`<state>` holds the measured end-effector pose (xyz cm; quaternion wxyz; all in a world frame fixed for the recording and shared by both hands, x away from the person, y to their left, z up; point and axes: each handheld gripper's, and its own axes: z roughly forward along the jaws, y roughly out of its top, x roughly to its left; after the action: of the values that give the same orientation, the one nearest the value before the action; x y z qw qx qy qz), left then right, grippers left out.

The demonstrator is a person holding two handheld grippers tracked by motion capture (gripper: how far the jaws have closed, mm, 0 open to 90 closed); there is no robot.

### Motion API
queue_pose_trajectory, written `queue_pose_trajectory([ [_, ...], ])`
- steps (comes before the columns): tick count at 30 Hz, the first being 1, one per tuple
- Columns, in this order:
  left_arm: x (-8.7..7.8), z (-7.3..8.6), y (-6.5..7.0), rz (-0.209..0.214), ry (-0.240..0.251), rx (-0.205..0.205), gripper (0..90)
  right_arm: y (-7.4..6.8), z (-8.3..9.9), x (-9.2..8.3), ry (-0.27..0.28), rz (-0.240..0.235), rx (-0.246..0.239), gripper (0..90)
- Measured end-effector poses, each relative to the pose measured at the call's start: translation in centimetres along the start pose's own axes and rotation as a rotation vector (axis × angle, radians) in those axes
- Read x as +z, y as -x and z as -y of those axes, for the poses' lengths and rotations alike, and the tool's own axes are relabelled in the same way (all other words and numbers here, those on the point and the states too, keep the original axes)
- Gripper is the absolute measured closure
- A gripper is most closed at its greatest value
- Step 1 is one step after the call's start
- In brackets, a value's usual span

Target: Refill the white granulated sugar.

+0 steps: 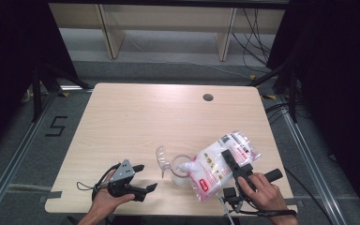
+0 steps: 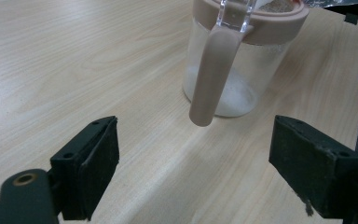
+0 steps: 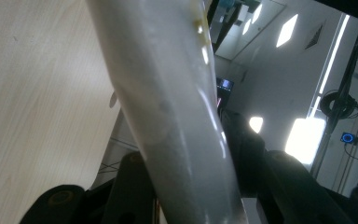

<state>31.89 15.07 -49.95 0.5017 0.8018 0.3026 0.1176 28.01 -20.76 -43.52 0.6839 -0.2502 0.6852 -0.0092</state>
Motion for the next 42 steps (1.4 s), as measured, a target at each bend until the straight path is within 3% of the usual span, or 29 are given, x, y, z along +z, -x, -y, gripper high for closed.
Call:
queue_pose_trajectory([
  [2,0.00,0.00,-0.01,0.001,0.000,-0.002,15.6,-0.19,0.04,0.01,-0.002,0.000,0.022,68.1],
  [5,0.00,0.03,0.06,-0.001,0.001,-0.014,15.6,0.05,-0.01,0.00,0.006,0.012,-0.004,68.3],
  [6,0.01,0.02,0.08,-0.001,0.001,-0.015,15.5,-0.28,0.02,-0.21,-0.023,-0.006,0.037,68.4],
  [8,0.01,0.02,0.07,-0.001,0.000,-0.013,15.5,0.05,-0.01,0.03,0.009,0.009,-0.002,68.6],
  [18,0.01,0.02,0.07,-0.001,0.000,-0.014,15.5,-0.20,0.05,-0.01,0.000,-0.008,0.027,69.1],
  [20,0.03,0.00,-0.04,0.006,0.002,0.003,15.5,-0.20,0.06,-0.01,0.002,-0.007,0.029,69.2],
  [23,0.04,0.01,-0.01,0.005,0.001,-0.001,15.5,-0.19,0.06,-0.01,0.002,-0.006,0.028,69.3],
  [24,0.05,0.01,-0.02,0.005,0.001,-0.001,15.5,0.11,0.02,0.02,0.012,0.008,0.000,69.3],
  [26,0.06,0.02,-0.01,0.005,0.001,-0.001,15.5,0.14,0.02,0.00,0.011,0.004,-0.005,69.4],
  [42,0.06,0.05,0.08,0.000,-0.001,-0.016,15.5,0.11,0.06,-0.09,-0.003,-0.006,0.008,69.9],
])
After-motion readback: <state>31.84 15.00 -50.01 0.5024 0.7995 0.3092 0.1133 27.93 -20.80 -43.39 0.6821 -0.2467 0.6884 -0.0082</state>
